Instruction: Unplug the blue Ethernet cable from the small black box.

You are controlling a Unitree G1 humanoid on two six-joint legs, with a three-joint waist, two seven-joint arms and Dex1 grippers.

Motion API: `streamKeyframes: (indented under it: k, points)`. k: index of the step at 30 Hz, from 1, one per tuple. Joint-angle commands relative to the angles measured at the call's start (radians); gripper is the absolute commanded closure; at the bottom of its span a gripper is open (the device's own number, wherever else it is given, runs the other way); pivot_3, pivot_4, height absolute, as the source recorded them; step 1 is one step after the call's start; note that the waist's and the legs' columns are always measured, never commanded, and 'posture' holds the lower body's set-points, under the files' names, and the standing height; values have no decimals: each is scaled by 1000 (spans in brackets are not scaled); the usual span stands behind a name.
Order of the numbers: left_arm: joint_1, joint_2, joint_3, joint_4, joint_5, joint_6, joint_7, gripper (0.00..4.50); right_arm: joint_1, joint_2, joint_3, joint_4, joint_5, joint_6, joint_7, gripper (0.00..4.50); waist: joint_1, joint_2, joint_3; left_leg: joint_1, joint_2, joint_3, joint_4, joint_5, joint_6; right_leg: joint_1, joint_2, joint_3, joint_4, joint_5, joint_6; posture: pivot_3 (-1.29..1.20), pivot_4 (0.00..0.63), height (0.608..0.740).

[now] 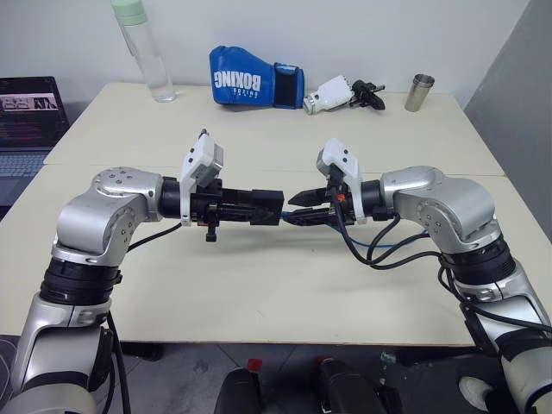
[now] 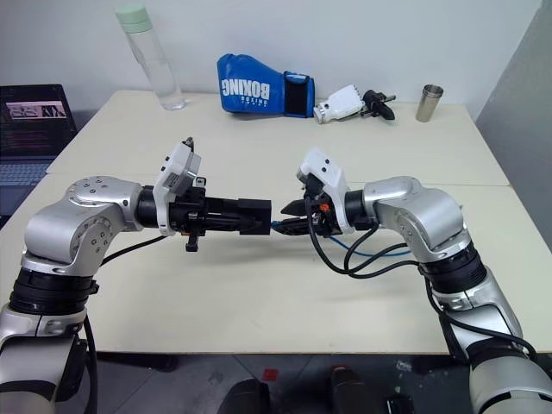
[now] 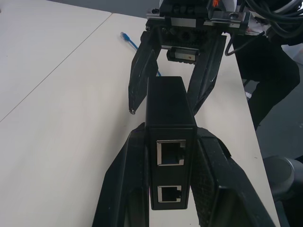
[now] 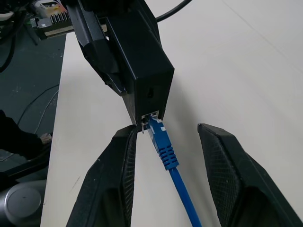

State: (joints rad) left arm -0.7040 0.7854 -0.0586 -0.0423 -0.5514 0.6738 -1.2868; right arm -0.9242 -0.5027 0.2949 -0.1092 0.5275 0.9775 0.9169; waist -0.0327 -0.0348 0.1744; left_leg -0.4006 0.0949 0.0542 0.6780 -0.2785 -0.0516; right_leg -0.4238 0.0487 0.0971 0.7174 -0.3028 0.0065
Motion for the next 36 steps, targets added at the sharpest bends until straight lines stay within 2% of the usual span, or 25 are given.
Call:
streamKeyframes:
  k: [1,22,26,32,36]
  points:
    - [-22,10,25,-35,-15,-2,-3,3724,-31,4,-2,1,-5,-1,23,2361,0,0,0,0,0,0,0,0,0,0,0,0,0,0,0,0,150,740]
    - [-22,12,24,-57,-19,12,-6,3724,-79,30,23,118,-41,-14,117,2361,0,0,0,0,0,0,0,0,0,0,0,0,0,0,0,0,150,740]
    - [-19,13,24,-64,-21,15,-7,3724,-85,31,23,129,-48,-17,130,3058,0,0,0,0,0,0,0,0,0,0,0,0,0,0,0,0,150,740]
    - [-12,22,17,-73,-21,14,-20,3724,-91,18,31,126,-46,-13,178,4464,0,0,0,0,0,0,0,0,0,0,0,0,0,0,0,0,150,740]
    - [-11,23,12,-75,-19,14,-29,3724,-93,16,37,124,-51,-14,196,4490,0,0,0,0,0,0,0,0,0,0,0,0,0,0,0,0,150,740]
